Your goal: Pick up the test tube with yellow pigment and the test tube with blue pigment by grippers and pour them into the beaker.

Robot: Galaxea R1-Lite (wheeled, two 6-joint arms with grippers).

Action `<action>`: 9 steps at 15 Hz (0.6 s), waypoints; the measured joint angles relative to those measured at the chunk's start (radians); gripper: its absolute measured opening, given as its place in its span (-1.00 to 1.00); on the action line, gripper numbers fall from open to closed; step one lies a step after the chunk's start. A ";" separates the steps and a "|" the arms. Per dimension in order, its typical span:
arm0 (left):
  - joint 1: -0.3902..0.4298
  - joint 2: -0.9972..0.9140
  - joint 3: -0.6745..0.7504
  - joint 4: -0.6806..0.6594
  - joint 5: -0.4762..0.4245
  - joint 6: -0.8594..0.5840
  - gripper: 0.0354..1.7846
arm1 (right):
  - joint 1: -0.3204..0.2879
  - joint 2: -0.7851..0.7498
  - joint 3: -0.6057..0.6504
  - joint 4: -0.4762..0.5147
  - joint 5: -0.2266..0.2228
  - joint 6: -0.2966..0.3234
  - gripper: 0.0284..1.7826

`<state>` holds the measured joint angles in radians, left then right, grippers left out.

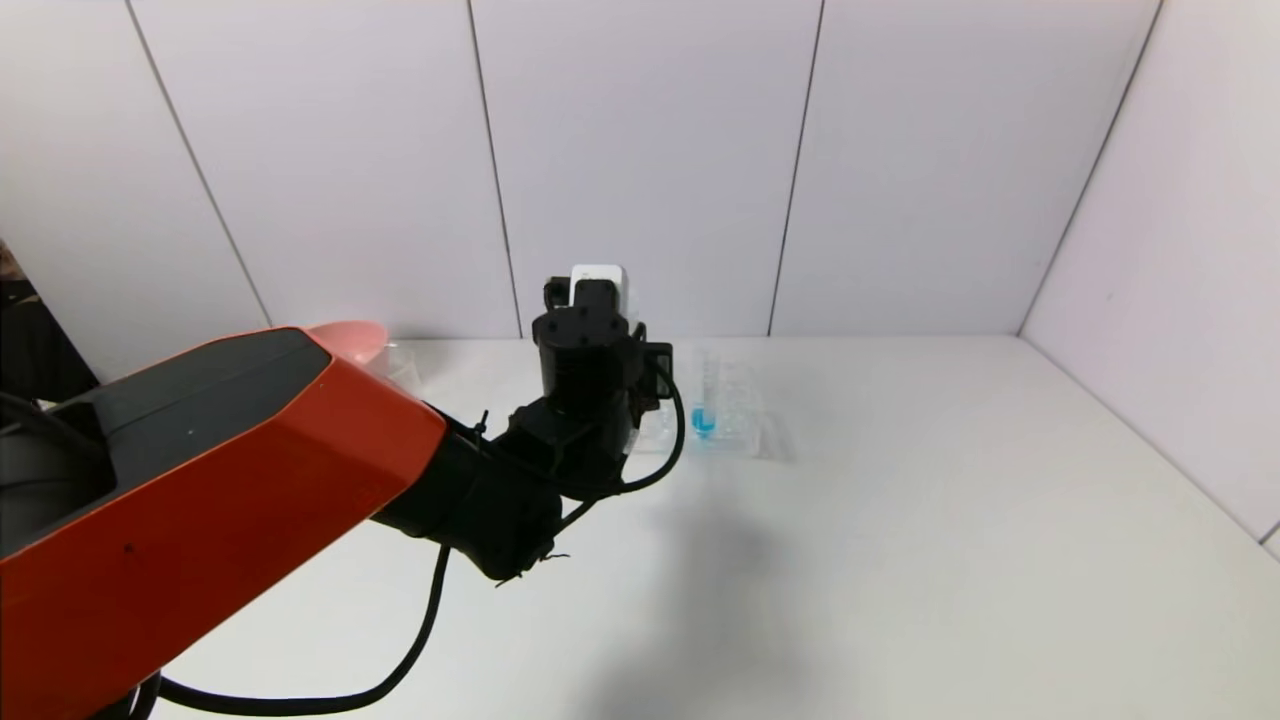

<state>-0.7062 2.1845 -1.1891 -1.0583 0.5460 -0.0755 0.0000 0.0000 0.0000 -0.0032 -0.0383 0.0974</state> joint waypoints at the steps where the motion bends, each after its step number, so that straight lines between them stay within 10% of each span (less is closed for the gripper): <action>1: 0.000 -0.007 -0.001 0.000 0.000 0.002 -0.56 | 0.000 0.000 0.000 0.000 0.000 0.000 0.92; 9: 0.004 -0.129 -0.001 0.105 -0.002 0.015 -0.56 | 0.000 0.000 0.000 0.000 0.000 0.000 0.92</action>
<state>-0.7023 2.0555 -1.1902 -0.9530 0.5440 -0.0604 0.0000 0.0000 0.0000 -0.0028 -0.0383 0.0970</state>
